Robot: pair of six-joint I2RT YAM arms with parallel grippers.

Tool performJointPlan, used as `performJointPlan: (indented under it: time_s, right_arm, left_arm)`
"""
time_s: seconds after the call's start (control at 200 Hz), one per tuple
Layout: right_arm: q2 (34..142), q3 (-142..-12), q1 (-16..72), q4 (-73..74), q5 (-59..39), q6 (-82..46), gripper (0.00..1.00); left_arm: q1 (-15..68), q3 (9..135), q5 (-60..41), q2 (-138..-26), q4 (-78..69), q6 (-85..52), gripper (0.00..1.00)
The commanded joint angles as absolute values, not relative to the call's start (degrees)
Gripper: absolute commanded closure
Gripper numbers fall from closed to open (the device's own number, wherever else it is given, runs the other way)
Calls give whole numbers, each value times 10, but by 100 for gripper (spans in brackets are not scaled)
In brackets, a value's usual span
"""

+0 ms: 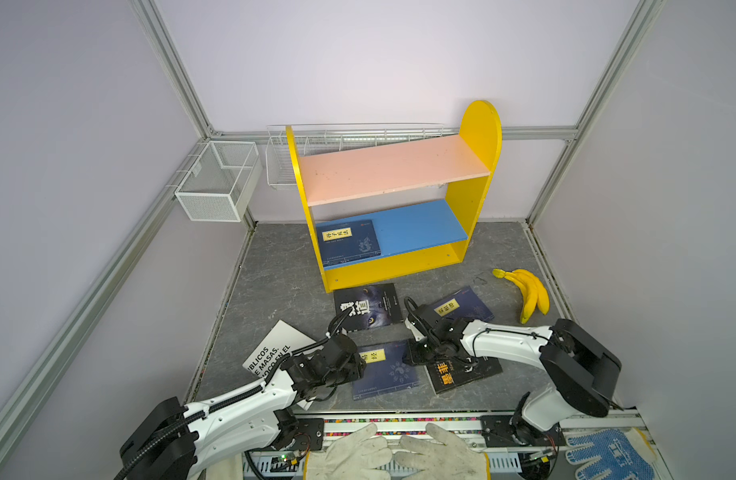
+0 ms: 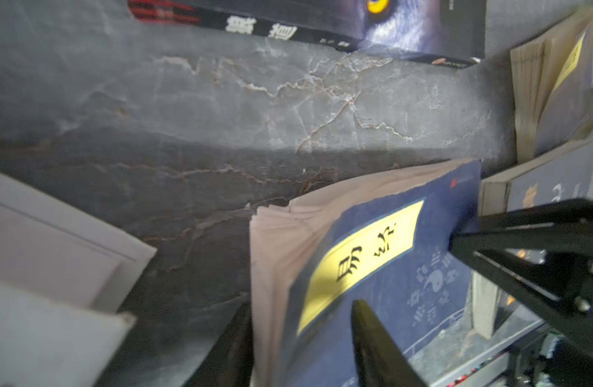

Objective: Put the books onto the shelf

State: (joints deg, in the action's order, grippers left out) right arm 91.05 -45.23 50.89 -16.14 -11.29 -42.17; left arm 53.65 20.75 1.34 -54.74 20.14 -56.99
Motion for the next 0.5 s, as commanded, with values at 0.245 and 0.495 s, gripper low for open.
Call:
performJointPlan:
  time_s: [0.245, 0.495]
  right_arm:
    - [923, -474, 469, -155, -146, -383, 70]
    - [911, -482, 435, -137, -190, -363, 47]
  left_arm:
    - [540, 272, 21, -554, 163, -539, 91]
    - [539, 321, 39, -562, 171, -514, 100]
